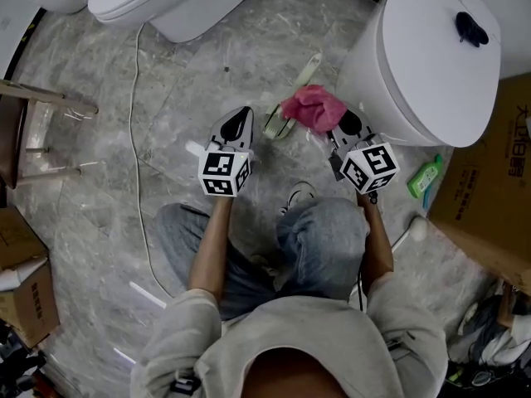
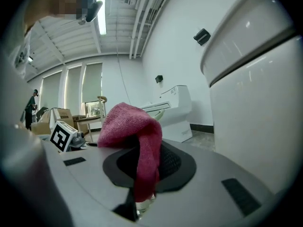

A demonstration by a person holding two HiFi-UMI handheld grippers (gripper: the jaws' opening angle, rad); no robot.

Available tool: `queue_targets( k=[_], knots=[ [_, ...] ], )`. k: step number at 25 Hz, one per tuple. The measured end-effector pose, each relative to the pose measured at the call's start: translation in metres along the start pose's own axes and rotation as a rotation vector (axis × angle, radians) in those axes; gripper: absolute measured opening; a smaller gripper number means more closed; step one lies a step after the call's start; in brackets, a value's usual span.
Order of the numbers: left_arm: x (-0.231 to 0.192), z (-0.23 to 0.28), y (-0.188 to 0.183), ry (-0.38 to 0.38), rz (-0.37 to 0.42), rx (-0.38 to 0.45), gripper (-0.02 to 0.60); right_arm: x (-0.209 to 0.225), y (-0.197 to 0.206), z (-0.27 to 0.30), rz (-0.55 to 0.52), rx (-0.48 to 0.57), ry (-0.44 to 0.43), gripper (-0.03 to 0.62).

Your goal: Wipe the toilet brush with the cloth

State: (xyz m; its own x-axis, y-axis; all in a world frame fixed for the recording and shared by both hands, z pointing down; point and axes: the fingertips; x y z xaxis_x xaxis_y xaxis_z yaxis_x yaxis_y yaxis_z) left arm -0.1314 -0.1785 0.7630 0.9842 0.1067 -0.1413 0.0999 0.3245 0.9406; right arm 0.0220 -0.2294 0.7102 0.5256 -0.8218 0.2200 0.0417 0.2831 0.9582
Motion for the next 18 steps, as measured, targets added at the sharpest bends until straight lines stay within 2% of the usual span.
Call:
queue_targets(
  k=[4,7,10,13,18],
  knots=[
    [-0.002,0.011,-0.009,-0.01,-0.017,0.003,0.019,0.001,-0.002,0.013,-0.021,0.008,0.012,0.064],
    [-0.003,0.019,-0.02,-0.016,-0.013,-0.017,0.019,0.004,0.001,0.022,-0.041,-0.033,0.031,0.064],
    [-0.008,0.023,-0.037,-0.028,0.004,-0.053,0.018,0.002,-0.002,0.025,-0.053,-0.076,0.068,0.064],
    [-0.001,0.005,-0.042,-0.029,-0.009,-0.127,0.018,-0.006,-0.005,0.006,-0.042,-0.143,0.115,0.064],
    [-0.007,-0.024,-0.095,-0.061,-0.056,-0.16,0.018,-0.017,-0.064,-0.011,-0.013,-0.179,0.156,0.064]
  ],
)
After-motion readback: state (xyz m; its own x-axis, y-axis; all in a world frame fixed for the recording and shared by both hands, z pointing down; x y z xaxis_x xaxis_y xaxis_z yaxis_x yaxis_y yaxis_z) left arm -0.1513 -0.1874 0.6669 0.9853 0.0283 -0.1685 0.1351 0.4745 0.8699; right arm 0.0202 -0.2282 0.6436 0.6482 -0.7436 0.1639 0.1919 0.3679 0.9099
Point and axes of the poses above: the fingertips, and each gripper's own axes: z forward along the fingers, x to its right, y out of its underside, and after that the axes turned 4 degrees about -y, right-handed
